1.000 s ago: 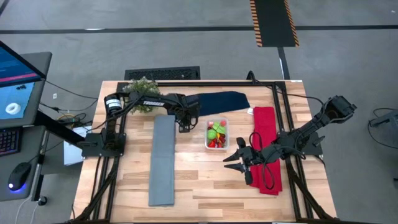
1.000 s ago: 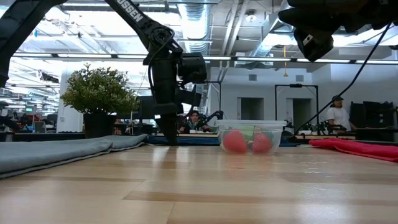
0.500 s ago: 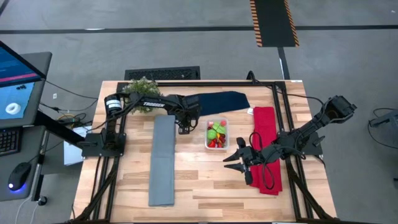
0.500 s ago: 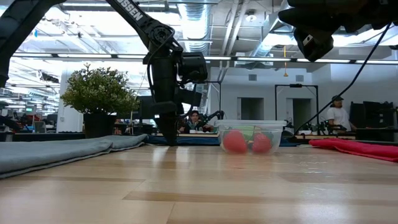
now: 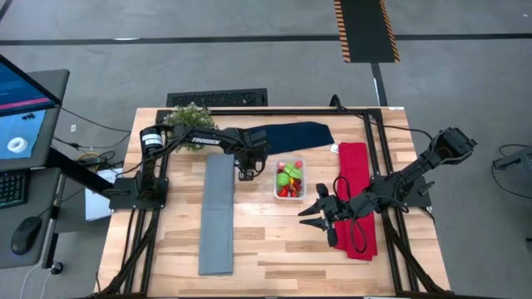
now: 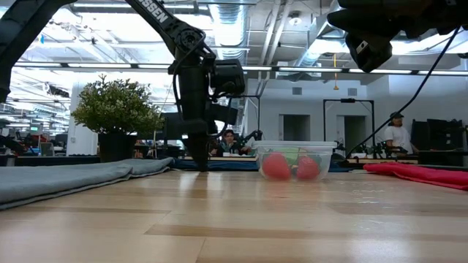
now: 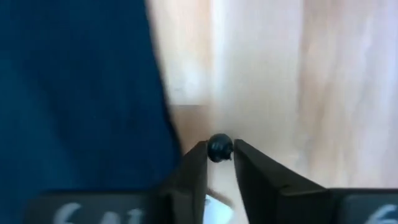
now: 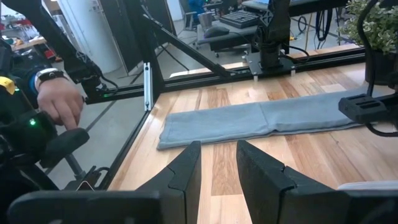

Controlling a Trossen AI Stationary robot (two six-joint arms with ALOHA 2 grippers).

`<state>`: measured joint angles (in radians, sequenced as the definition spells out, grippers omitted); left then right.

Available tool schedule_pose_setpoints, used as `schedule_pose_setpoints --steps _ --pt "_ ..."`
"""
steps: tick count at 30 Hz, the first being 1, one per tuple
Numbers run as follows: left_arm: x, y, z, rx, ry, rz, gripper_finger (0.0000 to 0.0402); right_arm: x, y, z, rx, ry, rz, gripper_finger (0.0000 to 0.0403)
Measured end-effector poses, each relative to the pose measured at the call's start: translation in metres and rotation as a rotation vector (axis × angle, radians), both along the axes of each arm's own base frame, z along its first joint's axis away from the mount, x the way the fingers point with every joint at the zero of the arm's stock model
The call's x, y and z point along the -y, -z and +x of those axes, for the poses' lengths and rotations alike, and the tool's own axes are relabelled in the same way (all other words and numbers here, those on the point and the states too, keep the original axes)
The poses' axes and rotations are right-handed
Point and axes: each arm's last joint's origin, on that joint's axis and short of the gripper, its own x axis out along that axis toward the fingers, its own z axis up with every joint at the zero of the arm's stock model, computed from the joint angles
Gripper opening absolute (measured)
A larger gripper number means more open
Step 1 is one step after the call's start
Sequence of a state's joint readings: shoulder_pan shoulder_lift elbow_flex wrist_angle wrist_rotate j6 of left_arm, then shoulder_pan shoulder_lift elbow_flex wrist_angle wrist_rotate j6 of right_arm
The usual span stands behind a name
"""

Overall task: Pick and placing Produce into tupperware
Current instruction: Put the blueberry into the transparent bin

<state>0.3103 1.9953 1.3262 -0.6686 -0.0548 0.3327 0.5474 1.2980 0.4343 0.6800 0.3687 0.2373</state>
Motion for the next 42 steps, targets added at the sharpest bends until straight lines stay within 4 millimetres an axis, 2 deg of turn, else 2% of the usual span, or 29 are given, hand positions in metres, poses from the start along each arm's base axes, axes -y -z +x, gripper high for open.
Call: schedule_pose_setpoints --steps 4,7,13,19,24,28,33,37,42 --pt "-0.002 0.000 0.000 -0.014 0.004 0.061 0.0032 0.000 0.000 0.000 0.000 0.000 0.000 0.0125" --pt "-0.002 -0.001 0.000 -0.013 0.014 0.061 0.0016 0.000 0.000 0.000 0.000 0.000 0.000 0.0125" --pt "-0.001 -0.005 0.001 0.018 0.020 0.043 0.0036 0.001 0.002 0.000 -0.013 0.016 -0.012 0.0125" --pt "0.001 -0.028 0.002 0.139 0.040 0.005 0.0040 -0.001 -0.002 -0.001 0.024 0.033 -0.061 0.0125" --pt "0.003 -0.049 0.001 0.241 0.058 -0.040 0.0026 0.002 -0.018 -0.013 0.110 -0.014 -0.116 0.0125" --pt "0.006 -0.058 0.002 0.318 0.082 -0.114 0.0028 0.030 -0.035 -0.019 0.211 -0.070 -0.128 0.0125" --pt "0.007 -0.061 0.007 0.379 0.085 -0.138 0.0035 0.083 -0.052 -0.019 0.261 -0.078 -0.126 0.0125" --pt "0.011 -0.064 0.012 0.422 0.095 -0.132 0.0035 0.124 -0.048 -0.023 0.170 0.022 -0.088 0.0125" --pt "0.025 -0.067 0.020 0.482 0.142 -0.149 0.0036 0.155 -0.043 -0.026 0.107 0.168 -0.061 0.0125"
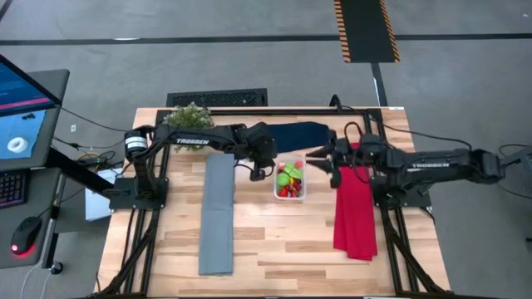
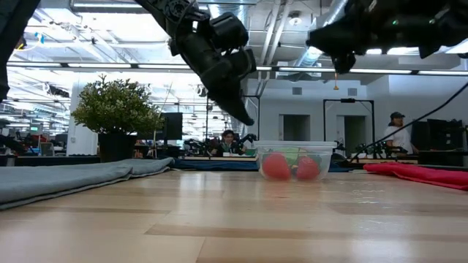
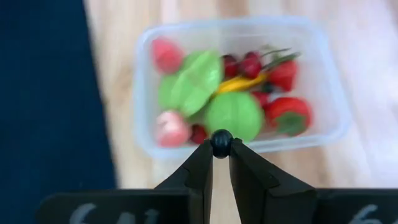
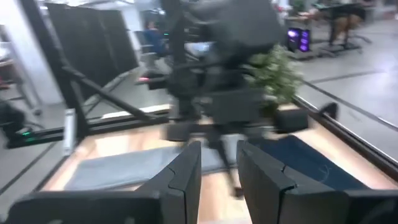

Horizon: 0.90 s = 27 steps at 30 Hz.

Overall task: Pick and placing Produce into tupperware
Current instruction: Put the blueberry into the transparent bin

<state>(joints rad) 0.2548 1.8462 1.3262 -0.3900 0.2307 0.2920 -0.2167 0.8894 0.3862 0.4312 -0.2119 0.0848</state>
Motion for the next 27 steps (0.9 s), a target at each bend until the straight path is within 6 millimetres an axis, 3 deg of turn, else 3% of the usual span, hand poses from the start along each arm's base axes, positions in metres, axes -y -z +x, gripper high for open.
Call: schedule_pose_setpoints --steps 5,14,21,27 --pt "0.019 -0.002 0.006 0.026 0.052 -0.024 0.0036 0.015 0.002 -0.004 -0.018 0.085 0.025 0.0125" --pt "0.050 0.004 0.016 0.050 0.126 -0.061 0.0036 0.014 0.008 0.002 -0.054 0.068 0.033 0.0125" --pt "0.048 0.001 0.019 0.078 0.087 -0.039 0.0041 0.010 0.018 0.013 -0.081 0.034 0.038 0.0125" --pt "0.047 0.000 0.020 0.097 0.090 -0.051 0.0093 0.013 0.017 0.016 -0.055 0.045 0.025 0.0125"
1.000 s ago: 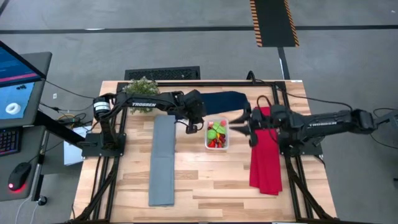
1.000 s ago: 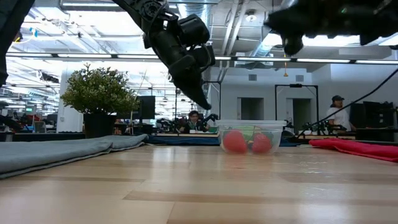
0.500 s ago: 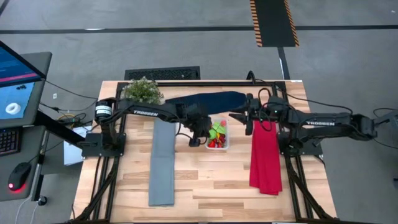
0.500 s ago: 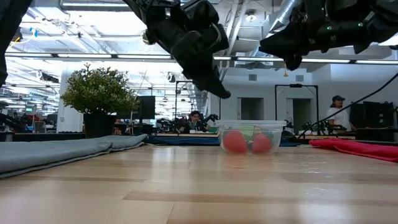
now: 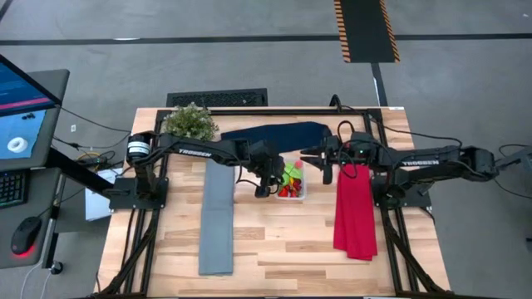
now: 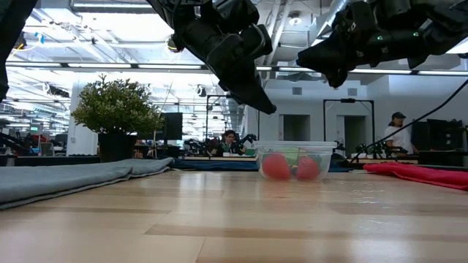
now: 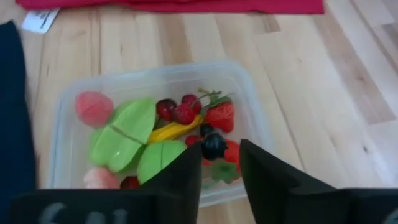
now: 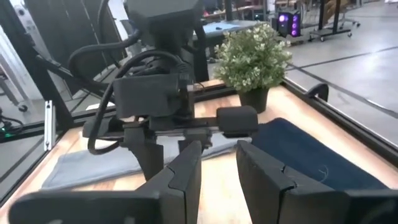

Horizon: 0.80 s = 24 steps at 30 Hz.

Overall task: Pick and placing Produce into tupperware
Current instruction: Put the blueberry into the transparent bin, then return to Home Position

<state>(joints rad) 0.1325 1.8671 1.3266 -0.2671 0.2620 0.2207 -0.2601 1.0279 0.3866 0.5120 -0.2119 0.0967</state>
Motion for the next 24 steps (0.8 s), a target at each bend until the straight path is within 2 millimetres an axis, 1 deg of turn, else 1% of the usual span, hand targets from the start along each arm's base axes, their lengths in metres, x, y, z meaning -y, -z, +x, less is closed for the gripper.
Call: schedule_pose_setpoints --steps 4,12,16,18,21,24 --pt "-0.006 0.001 -0.002 -0.014 -0.029 0.003 0.0131 0.003 0.000 -0.001 -0.001 0.015 0.001 0.0125" --pt "-0.008 0.000 -0.001 0.000 -0.024 0.002 0.0180 0.005 0.000 -0.001 -0.001 0.021 -0.007 0.0125" --pt "-0.009 0.008 0.003 -0.006 -0.047 0.000 0.0207 0.006 0.000 -0.002 -0.001 0.030 -0.003 0.0125" --pt "-0.009 0.011 0.005 -0.002 -0.037 -0.012 0.0215 0.006 0.000 -0.002 0.000 0.030 0.000 0.0125" --pt "-0.008 0.016 0.006 -0.012 0.011 -0.004 0.0215 0.006 0.000 -0.002 0.000 0.029 0.000 0.0125" --pt "-0.009 0.018 0.008 -0.012 -0.042 0.031 0.0209 0.006 0.000 -0.002 -0.007 0.028 0.002 0.0125"
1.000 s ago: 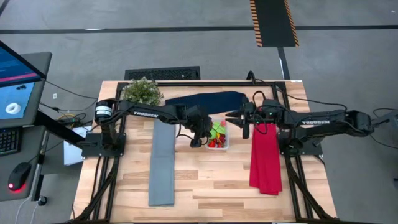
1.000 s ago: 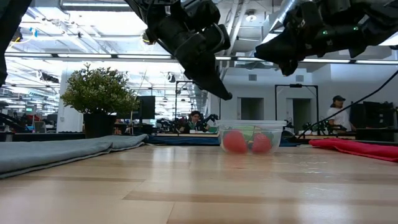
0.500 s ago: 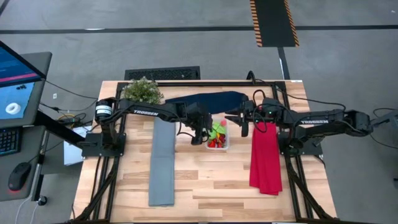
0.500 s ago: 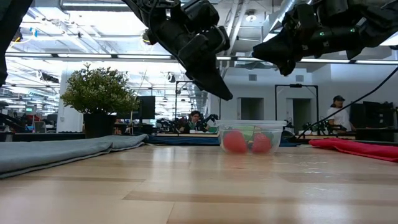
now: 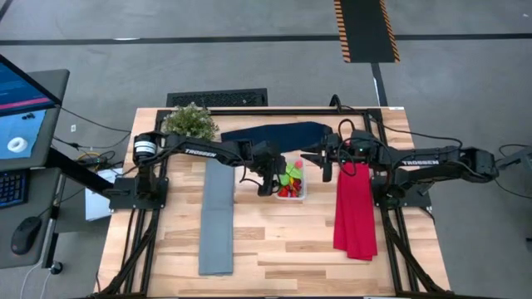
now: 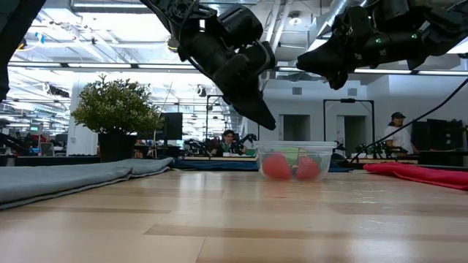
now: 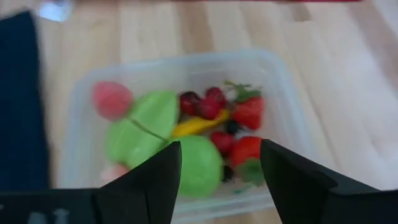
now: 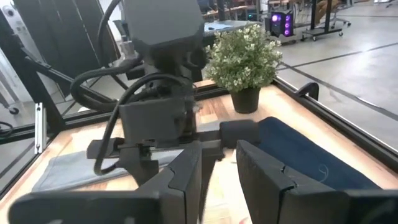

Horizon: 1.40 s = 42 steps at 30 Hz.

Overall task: Pick and placing Produce into tupperware
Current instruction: Return to Home Position

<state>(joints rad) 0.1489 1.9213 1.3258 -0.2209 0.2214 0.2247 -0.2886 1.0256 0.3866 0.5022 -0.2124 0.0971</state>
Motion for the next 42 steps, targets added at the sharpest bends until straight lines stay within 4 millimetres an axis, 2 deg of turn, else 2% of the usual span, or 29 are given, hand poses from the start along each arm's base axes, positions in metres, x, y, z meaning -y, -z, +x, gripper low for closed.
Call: schedule_pose_setpoints --steps 7,11,13,15,18,21,24,29,33,36,39,42 --pt "-0.002 -0.006 0.001 0.040 -0.003 0.040 0.0204 -0.001 -0.001 0.000 0.012 -0.024 0.000 0.0125" --pt "-0.003 -0.008 0.002 0.065 0.029 -0.039 0.0203 -0.007 -0.013 -0.006 0.095 -0.238 -0.013 0.0125" --pt "-0.003 -0.012 0.004 0.125 0.109 -0.136 0.0203 -0.011 -0.019 -0.009 0.139 -0.382 -0.021 0.0125" --pt "-0.005 -0.020 0.006 0.206 0.219 -0.253 0.0203 -0.014 -0.025 -0.015 0.170 -0.454 -0.035 0.0125" --pt "-0.013 -0.037 0.007 0.332 0.299 -0.336 0.0203 -0.012 -0.031 -0.026 0.167 -0.413 -0.037 0.0125" --pt "-0.029 -0.053 0.000 0.379 0.217 -0.292 0.0203 -0.013 -0.037 -0.039 0.161 -0.345 -0.039 0.0125" --pt "-0.034 -0.068 -0.010 0.378 0.122 -0.209 0.0203 -0.019 -0.040 -0.052 0.149 -0.276 -0.043 0.0125" --pt "-0.024 -0.099 -0.034 0.489 0.074 -0.113 0.0203 -0.036 -0.051 -0.071 0.215 -0.279 -0.089 0.0125" --pt "-0.010 -0.113 -0.070 0.608 -0.044 -0.035 0.0203 -0.049 -0.054 -0.085 0.235 -0.225 -0.100 0.0125" --pt "-0.004 -0.112 -0.104 0.669 -0.142 0.003 0.0203 -0.055 -0.051 -0.094 0.198 -0.153 -0.092 0.0125" --pt "0.003 -0.101 -0.136 0.700 -0.132 -0.024 0.0203 -0.063 -0.047 -0.100 0.203 -0.190 -0.096 0.0125" --pt "0.012 -0.099 -0.166 0.747 -0.096 -0.070 0.0203 -0.069 -0.038 -0.108 0.249 -0.220 -0.095 0.0125"
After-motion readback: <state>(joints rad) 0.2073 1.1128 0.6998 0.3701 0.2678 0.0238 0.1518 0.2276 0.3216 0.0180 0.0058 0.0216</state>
